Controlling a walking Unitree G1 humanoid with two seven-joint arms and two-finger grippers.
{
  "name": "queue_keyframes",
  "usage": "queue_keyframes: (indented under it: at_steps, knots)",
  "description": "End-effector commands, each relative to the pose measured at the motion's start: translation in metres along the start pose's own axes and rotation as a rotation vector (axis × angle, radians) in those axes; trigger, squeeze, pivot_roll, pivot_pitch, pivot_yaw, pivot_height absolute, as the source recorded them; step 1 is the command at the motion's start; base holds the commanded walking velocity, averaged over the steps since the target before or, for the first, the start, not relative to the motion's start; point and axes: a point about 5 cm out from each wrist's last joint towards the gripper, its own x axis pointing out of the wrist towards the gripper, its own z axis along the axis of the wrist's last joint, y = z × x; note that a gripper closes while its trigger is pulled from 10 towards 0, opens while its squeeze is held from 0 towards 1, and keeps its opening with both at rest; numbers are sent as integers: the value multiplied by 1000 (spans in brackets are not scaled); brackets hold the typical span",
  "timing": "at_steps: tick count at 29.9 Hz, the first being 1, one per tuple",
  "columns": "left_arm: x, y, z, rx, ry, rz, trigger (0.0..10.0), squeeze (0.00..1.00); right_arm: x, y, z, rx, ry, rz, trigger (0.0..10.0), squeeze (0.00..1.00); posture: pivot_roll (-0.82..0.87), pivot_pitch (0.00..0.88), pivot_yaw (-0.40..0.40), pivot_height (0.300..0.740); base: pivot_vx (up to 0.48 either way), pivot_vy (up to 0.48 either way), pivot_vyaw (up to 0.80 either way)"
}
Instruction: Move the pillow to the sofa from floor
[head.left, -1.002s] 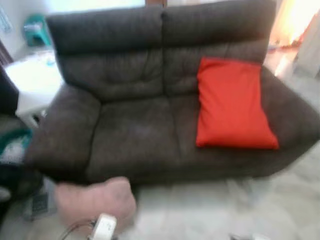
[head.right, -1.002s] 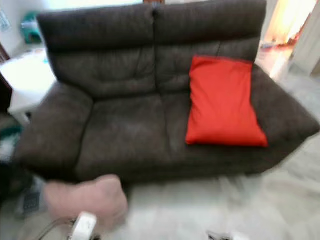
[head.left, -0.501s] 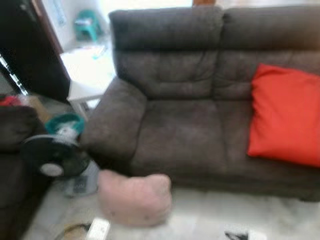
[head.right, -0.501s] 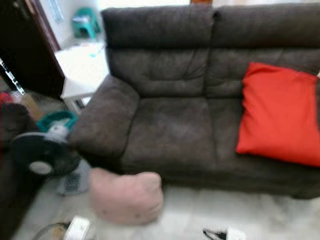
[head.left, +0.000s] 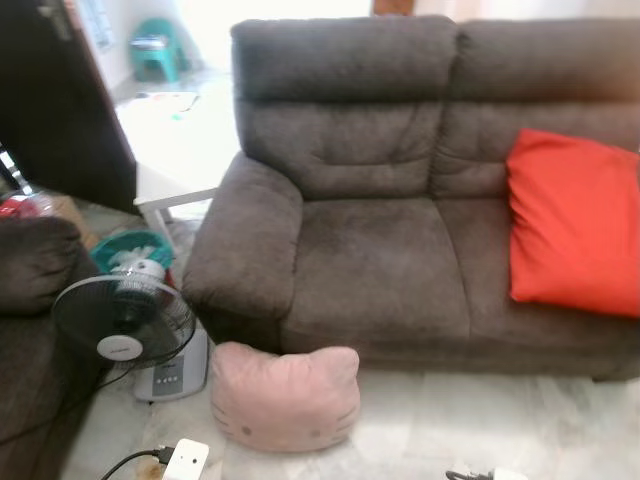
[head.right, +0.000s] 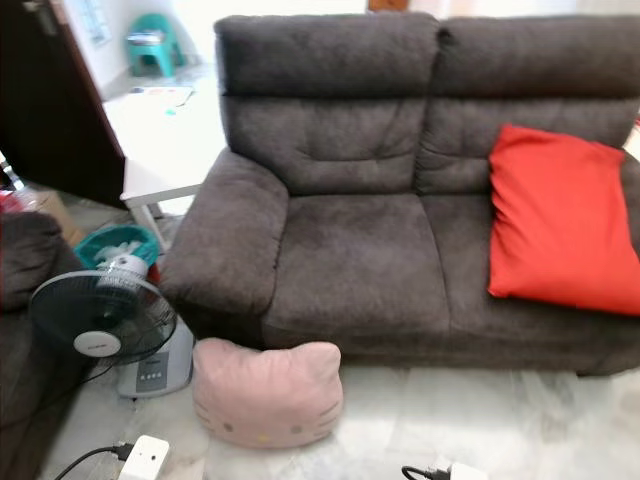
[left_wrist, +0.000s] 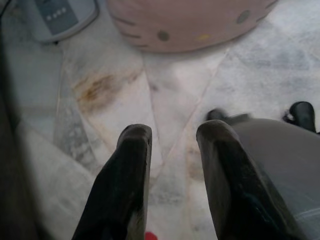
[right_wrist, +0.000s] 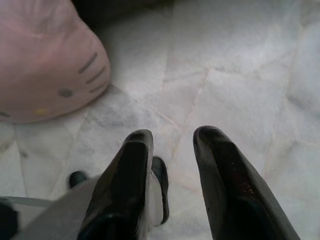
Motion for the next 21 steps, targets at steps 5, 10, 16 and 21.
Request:
queue_keyframes:
  at_steps: [5, 10, 16, 21]
  knots:
    - [-3, 10, -7, 10, 23, 19, 10000, 0, 3, 7, 4, 3, -10, 19, 10000, 0, 0, 0, 25, 738, 0, 0, 0]
    - [-4, 10, -9, 2, 18, 22, 10000, 0, 3, 8, 4, 4, -10, 23, 10000, 0, 0, 0, 25, 738, 0, 123, 0]
    - [-4, 10, -9, 5, 15, 19, 10000, 0, 3, 9, 4, -2, -9, 28, 10000, 0, 0, 0, 27, 738, 0, 0, 0]
    - [-4, 10, -9, 4, 10, 19, 10000, 0, 3, 8, 3, -2, -8, 28, 10000, 0, 1, 0, 25, 738, 0, 0, 0]
